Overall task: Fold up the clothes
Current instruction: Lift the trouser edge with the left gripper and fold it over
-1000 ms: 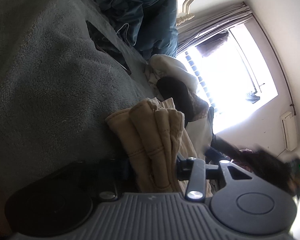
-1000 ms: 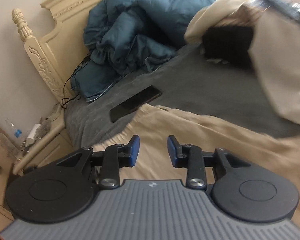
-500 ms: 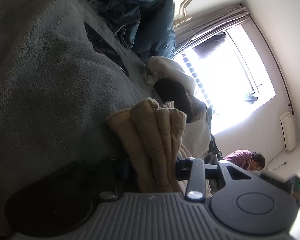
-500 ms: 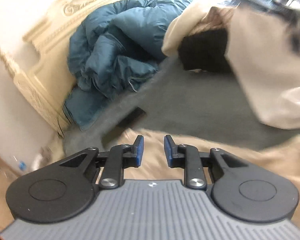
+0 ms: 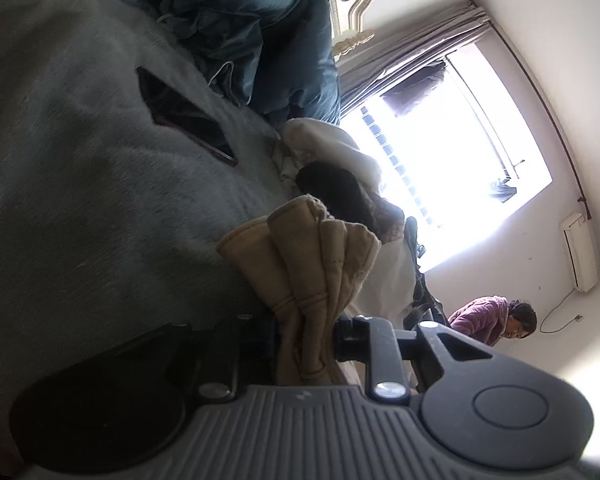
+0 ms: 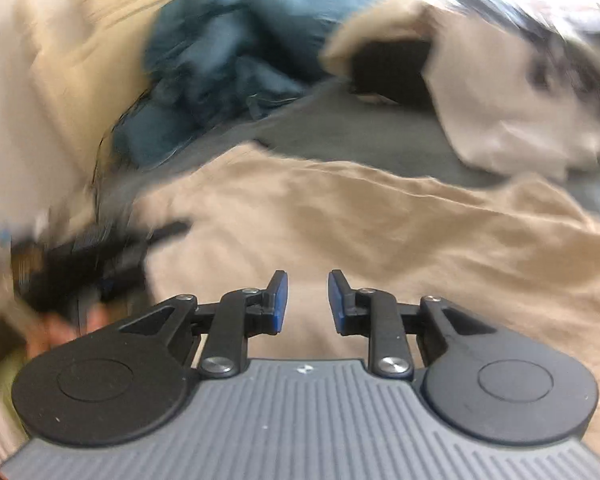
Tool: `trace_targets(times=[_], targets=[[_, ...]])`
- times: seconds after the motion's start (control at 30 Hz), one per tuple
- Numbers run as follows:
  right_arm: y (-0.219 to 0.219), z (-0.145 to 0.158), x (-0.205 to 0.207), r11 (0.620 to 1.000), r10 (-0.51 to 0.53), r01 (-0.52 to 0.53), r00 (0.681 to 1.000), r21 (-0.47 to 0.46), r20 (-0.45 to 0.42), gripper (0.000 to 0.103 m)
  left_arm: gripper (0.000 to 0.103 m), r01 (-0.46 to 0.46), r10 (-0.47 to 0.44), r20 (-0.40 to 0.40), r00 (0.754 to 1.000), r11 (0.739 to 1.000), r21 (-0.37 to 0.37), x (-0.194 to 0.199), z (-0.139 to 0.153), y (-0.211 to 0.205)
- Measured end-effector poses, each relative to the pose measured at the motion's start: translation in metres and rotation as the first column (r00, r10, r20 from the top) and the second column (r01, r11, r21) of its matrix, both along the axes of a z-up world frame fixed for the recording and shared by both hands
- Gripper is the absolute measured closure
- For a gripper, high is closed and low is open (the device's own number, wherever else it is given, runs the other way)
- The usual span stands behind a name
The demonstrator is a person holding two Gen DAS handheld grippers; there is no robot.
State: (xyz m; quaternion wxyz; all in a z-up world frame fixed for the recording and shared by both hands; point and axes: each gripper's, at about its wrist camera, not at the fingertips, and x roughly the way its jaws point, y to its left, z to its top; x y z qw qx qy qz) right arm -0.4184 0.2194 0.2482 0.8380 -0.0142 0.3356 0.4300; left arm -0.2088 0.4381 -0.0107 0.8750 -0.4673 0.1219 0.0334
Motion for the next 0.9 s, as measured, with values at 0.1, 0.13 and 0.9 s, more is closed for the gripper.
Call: trace_targets(times=[0.1,0.13,0.9], targets=[[0.025,-0.022,-0.053,0.974,0.127,-0.089,0.976,-0.208,0.177,0.082,0.078,-0.007,0.007,-0.002,1.000,1.000,0.010,0.002,0.001,-0.004],[0.028,-0.028,-0.073,0.960,0.168,-0.095,0.947,-0.263,0.273,0.083,0.078,-0.014,0.014,-0.003,1.000,1.000,0.020,0.002,0.001,-0.004],[0.021,-0.013,0.001,0.957,-0.093,0.158,0.962,-0.244,0.258,0.087,0.072,-0.020,0.021,0.011,1.000,0.999,-0.036,-0.026,-0.056,-0.010]])
